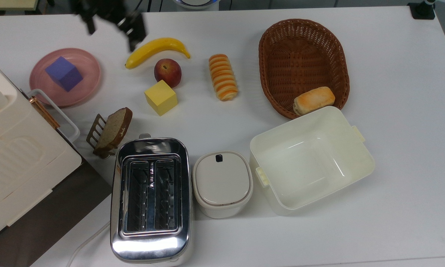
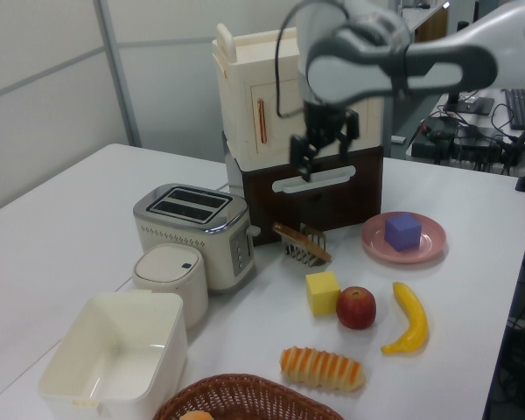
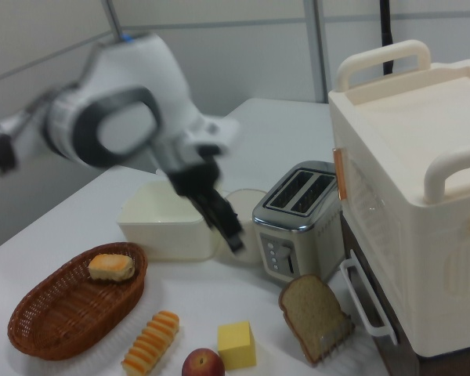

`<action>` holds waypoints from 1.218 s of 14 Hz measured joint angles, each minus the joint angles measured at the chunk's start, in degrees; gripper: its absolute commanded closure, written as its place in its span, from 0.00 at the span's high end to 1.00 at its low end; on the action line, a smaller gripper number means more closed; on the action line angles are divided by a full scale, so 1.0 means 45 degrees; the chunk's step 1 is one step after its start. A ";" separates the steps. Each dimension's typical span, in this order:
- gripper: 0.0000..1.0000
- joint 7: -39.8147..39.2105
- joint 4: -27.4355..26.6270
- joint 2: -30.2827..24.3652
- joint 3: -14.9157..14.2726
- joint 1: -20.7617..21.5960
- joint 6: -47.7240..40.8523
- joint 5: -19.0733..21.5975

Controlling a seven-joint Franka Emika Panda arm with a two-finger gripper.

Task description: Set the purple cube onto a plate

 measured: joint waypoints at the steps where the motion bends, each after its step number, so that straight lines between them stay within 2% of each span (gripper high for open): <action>1: 1.00 -0.0077 0.0213 -0.0248 -0.0003 0.0415 -0.0265 0.0259; 3: 1.00 -0.0268 0.0318 -0.0641 -0.0261 0.1444 -0.0756 0.0545; 6: 1.00 -0.0781 0.0322 -0.0759 -0.1781 0.3201 -0.1331 0.1177; 8: 1.00 -0.1612 0.0300 -0.0663 -0.2559 0.3482 -0.1416 0.1654; 17: 1.00 -0.1879 0.0274 -0.0258 -0.2697 0.3478 -0.1417 0.1714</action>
